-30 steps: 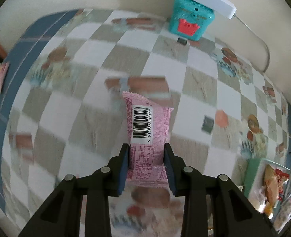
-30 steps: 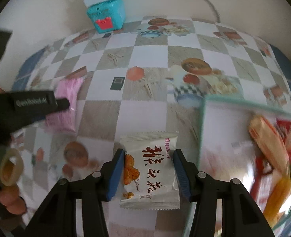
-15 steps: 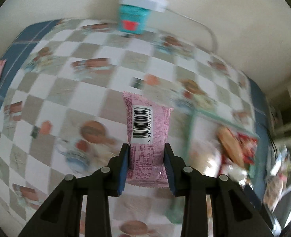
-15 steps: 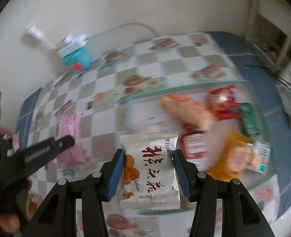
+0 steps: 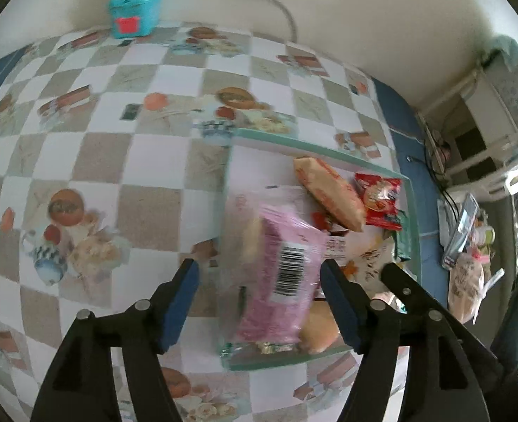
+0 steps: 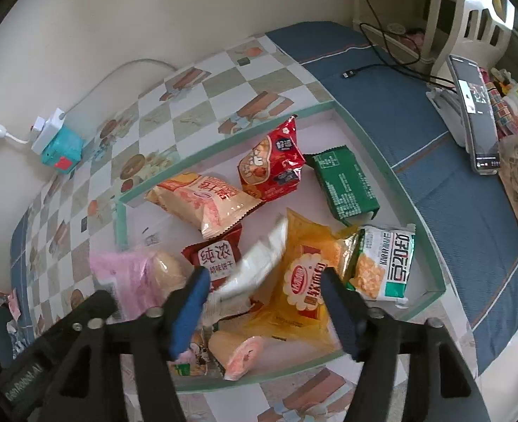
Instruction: Organize snacks
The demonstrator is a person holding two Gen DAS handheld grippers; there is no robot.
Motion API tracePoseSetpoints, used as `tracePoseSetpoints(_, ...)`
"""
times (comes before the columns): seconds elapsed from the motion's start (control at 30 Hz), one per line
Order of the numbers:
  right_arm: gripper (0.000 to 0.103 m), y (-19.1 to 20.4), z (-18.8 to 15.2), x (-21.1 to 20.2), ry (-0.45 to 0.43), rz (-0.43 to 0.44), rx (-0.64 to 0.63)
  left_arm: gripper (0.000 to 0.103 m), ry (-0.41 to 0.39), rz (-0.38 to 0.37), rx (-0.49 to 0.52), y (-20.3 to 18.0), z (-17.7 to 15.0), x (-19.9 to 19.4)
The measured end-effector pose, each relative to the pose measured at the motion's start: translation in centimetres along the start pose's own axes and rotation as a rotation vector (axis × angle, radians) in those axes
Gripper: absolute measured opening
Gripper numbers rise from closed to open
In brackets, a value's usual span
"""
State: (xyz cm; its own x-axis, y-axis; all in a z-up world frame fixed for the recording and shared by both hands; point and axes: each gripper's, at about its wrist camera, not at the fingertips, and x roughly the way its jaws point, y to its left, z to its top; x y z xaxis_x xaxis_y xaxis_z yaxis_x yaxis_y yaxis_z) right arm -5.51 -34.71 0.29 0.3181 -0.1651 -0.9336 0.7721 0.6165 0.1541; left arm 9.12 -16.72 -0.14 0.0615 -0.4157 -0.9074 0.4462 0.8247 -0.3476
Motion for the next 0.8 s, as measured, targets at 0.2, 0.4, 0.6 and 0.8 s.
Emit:
tracePoseSetpoints(0.2, 0.077, 1.4, -2.3, -1.3, -0.029, 0.002, -0.067, 0.087, -0.053, 0.158, -0.097, 4.4, -1.9, -1.6)
tracePoseSetpoints(0.4, 0.103, 2.8, -6.1, -2.9, -0.074, 0.008, -0.174, 0.097, -0.101, 0.359, -0.069, 5.9, -4.2, -3.0)
tracePoseSetpoints(0.6, 0.103, 3.0, -8.9, -3.7, -0.092, -0.001, -0.224, 0.097, -0.120, 0.400, -0.046, 6.6, -6.8, -4.6)
tracePoseSetpoints(0.8, 0.103, 2.8, -11.1, -4.9, -0.117, 0.008, -0.250, 0.096, -0.126, 0.447, -0.022, 7.2, -9.3, -5.6)
